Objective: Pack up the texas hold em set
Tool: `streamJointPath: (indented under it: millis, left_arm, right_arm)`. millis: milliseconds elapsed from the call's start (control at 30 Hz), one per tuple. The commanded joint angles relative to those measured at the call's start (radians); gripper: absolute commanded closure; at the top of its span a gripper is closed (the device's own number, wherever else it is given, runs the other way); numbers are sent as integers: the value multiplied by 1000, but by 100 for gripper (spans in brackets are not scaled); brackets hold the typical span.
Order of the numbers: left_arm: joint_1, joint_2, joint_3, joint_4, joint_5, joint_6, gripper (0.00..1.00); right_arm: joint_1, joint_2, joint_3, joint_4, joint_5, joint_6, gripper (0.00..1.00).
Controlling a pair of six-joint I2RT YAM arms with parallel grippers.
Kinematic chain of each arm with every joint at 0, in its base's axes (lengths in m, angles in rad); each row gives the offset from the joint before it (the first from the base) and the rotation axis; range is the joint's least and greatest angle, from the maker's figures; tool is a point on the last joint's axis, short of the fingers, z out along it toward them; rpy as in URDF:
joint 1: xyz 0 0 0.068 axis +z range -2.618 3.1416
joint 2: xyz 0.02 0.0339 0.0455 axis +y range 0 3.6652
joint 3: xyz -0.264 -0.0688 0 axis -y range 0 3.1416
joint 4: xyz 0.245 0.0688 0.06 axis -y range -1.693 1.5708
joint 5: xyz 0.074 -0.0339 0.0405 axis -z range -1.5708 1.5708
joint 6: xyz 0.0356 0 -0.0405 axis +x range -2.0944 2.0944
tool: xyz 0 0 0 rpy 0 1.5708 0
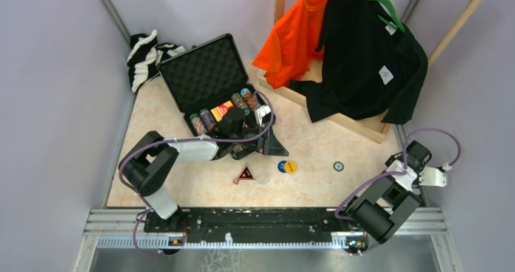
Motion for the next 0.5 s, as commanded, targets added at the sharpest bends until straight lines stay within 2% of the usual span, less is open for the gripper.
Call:
streamJointPath:
  millis: [0, 233, 467]
  left_arm:
    - [8, 15, 14, 25, 24, -2, 2]
    - [8, 11, 12, 32, 28, -9, 2]
    - [8, 4, 4, 48, 36, -28, 2]
  right_arm:
    - [-6, 23, 19, 55, -31, -29, 100]
    - [97, 48, 25, 5, 21, -39, 100]
    - [128, 0, -34, 7, -4, -33, 100]
